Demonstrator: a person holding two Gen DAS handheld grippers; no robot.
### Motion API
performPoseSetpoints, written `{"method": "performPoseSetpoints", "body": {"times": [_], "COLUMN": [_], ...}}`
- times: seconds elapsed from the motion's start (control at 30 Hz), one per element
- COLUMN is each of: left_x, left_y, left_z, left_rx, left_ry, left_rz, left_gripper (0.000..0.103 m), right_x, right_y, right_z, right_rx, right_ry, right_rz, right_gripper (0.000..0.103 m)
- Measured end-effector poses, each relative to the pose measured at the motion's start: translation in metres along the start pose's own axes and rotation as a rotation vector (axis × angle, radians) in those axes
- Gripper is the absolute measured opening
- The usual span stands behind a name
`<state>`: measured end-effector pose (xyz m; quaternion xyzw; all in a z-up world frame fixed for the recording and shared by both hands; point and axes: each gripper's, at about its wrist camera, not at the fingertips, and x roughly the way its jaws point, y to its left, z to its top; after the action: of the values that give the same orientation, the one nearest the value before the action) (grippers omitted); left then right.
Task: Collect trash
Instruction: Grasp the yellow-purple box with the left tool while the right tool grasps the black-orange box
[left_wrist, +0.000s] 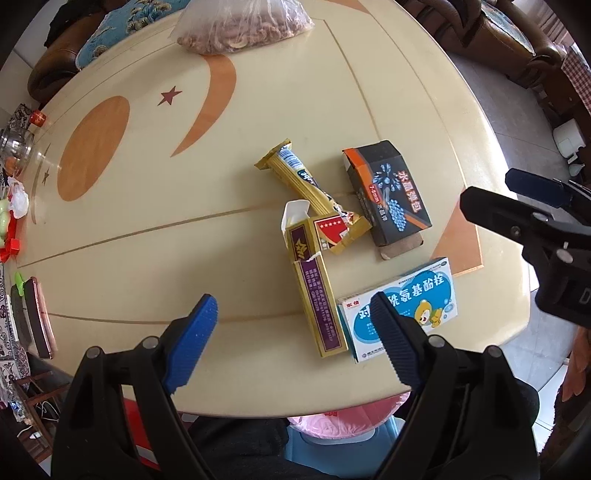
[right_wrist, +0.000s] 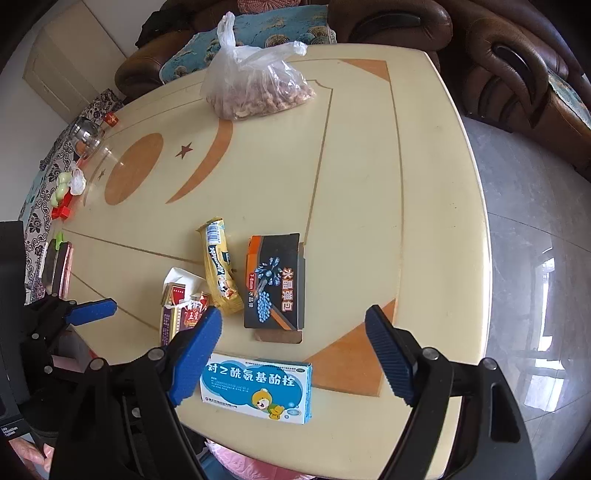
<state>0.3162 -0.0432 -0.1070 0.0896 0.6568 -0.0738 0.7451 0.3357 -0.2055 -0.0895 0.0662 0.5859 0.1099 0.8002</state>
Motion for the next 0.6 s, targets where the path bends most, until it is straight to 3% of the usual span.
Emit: {"method": "performPoseSetpoints", "body": {"times": [0.6], "left_x": [0.03], "left_y": [0.014], "left_z": [0.014], "left_rx": [-0.033], "left_ry": [0.035], "left_rz": [-0.024], "left_gripper": [0.082], "right_x": [0.074], "right_y": [0.019], "right_z": [0.024], "right_rx": [-0.027], "right_ry": [0.114], "right_rz": [-0.017], "right_gripper": [0.078]}}
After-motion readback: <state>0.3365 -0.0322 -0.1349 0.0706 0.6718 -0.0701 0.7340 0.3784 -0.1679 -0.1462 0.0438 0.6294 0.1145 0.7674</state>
